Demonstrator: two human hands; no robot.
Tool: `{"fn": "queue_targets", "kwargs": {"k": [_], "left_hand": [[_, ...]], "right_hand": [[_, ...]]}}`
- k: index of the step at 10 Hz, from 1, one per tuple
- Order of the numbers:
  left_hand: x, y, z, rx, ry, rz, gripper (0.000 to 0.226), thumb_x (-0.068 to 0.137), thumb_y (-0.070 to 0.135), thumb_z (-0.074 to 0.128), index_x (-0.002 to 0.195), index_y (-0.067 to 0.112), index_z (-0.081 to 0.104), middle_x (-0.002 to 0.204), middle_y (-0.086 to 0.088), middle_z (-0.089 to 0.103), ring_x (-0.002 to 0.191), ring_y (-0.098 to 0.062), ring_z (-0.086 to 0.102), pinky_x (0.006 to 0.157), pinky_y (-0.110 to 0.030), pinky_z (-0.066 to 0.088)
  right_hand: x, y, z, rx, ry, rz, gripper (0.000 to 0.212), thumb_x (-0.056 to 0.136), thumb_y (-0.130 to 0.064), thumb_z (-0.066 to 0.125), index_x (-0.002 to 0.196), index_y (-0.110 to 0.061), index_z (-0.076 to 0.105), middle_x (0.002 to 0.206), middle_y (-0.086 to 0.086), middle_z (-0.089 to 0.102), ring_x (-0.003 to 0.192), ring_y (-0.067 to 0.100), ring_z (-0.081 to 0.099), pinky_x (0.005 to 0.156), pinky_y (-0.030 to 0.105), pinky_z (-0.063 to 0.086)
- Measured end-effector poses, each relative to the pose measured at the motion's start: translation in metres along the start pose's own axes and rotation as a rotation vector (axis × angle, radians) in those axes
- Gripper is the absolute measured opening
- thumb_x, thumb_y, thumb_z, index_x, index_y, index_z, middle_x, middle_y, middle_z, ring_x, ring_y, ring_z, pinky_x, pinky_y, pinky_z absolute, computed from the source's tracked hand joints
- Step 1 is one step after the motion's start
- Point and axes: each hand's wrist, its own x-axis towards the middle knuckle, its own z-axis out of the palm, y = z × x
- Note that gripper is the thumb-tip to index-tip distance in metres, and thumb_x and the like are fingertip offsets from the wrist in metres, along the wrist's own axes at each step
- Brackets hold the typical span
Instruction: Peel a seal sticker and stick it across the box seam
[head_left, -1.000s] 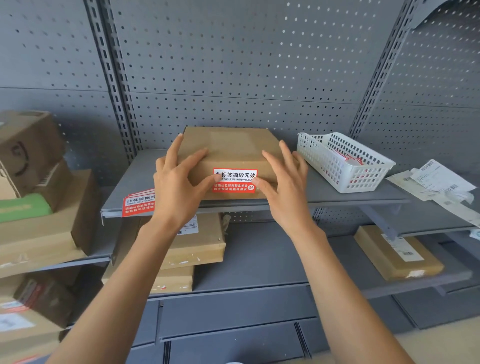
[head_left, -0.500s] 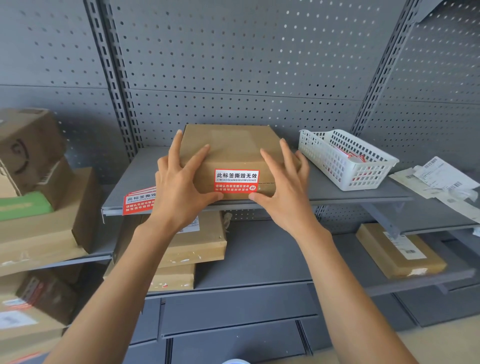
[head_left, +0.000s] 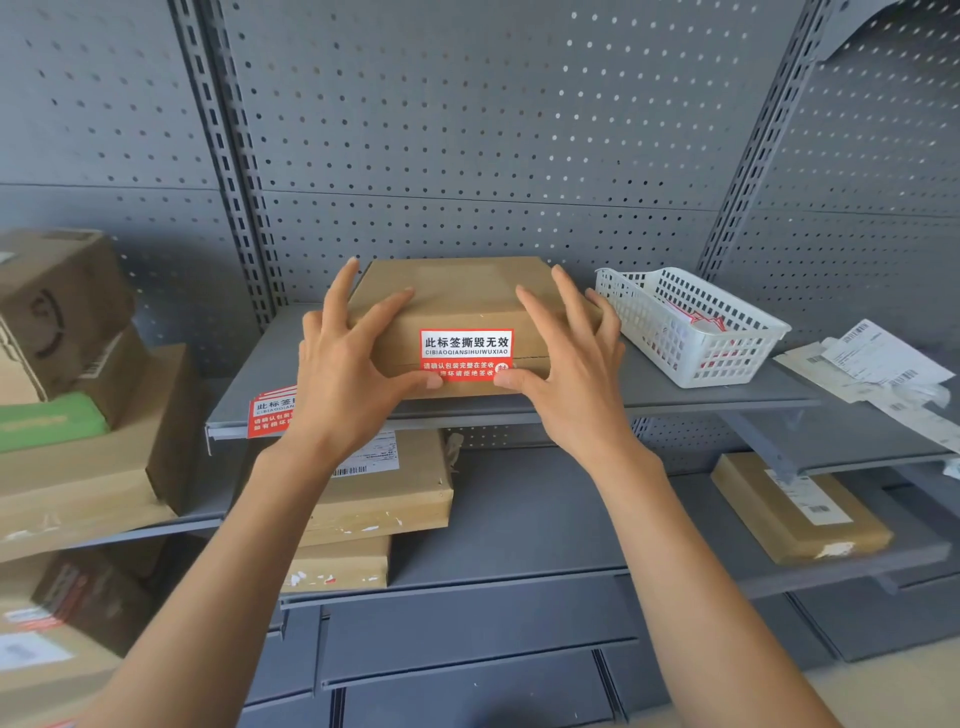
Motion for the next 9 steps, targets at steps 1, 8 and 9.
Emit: {"fn": "queue_targets", "kwargs": {"k": [1,8,9], "left_hand": [[0.001,-0.003,0.001,-0.016,-0.032,0.011,0.087,0.071,0.037,0.092,0.148,0.037,0.051,0.171,0.003,0.013,0.132,-0.029,0.034,0.114,-0.045,0.032],[-0.002,-0.005,0.020,-0.019,-0.126,0.001,0.066,0.094,0.056,0.064,0.154,0.038,0.043,0.173,0.005,0.012,0.150,-0.028,0.020,0.119,-0.054,0.027],[-0.002,0.000,0.015,0.006,-0.057,-0.063,0.069,0.093,0.068,0.049,0.154,0.037,0.044,0.172,0.005,0.017,0.155,-0.026,0.015,0.118,-0.058,0.021]], "right_hand": [[-0.002,0.007,0.000,0.019,-0.010,-0.006,0.083,0.078,-0.034,0.084,0.150,-0.033,0.042,0.169,-0.002,0.018,0.148,0.036,0.018,0.113,0.058,0.028],[-0.018,0.042,-0.004,0.099,-0.130,-0.011,0.072,0.095,-0.018,0.067,0.157,-0.028,0.032,0.171,0.001,0.008,0.157,0.032,0.004,0.122,0.050,0.018],[-0.018,0.049,-0.022,0.105,-0.001,0.068,0.061,0.098,-0.019,0.063,0.154,-0.025,0.040,0.168,0.003,0.023,0.155,0.029,0.018,0.121,0.049,0.023]]}}
